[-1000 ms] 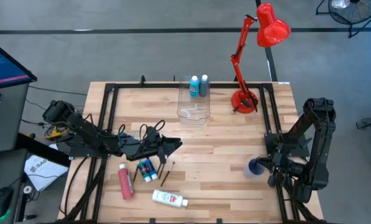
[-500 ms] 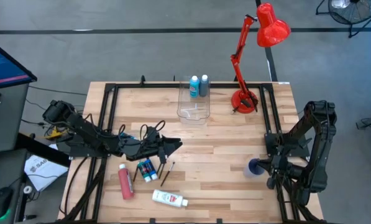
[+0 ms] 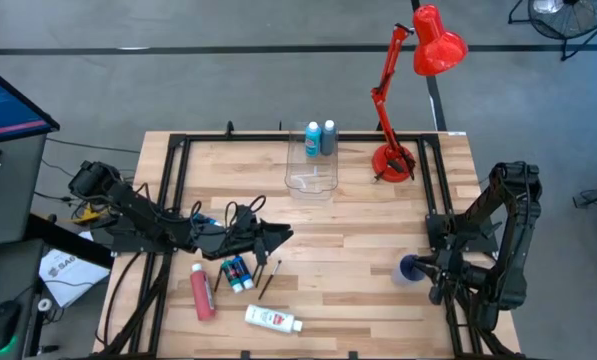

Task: Pick & Place Paint Supplies
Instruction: Put the silver paintbrush into the purple cup, then put the blue paint bottle into the transparent bin

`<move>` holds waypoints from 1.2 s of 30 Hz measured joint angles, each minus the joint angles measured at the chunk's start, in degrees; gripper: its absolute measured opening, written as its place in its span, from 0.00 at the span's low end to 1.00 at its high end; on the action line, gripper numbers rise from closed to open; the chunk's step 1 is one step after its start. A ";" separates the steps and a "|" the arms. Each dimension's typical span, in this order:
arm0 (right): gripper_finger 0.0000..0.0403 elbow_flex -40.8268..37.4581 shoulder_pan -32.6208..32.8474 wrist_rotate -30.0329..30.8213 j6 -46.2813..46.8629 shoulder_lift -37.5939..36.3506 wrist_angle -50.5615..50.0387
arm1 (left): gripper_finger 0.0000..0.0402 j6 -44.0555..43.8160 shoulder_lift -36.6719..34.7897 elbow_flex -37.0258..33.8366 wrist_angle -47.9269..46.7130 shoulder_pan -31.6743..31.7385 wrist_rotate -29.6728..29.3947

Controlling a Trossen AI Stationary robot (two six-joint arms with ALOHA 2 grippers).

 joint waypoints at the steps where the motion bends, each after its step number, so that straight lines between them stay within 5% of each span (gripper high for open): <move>1: 0.15 0.00 0.00 0.00 0.01 0.00 0.12 | 0.42 0.00 0.00 0.00 0.00 -0.07 0.00; 24: 0.15 0.09 0.00 -0.09 -0.01 -0.19 0.71 | 0.42 -0.04 0.00 0.00 -0.02 -0.55 0.00; 36: 0.15 7.75 -1.06 0.40 -5.21 -8.83 -8.66 | 0.42 -0.79 0.00 -0.02 0.46 -0.56 -1.05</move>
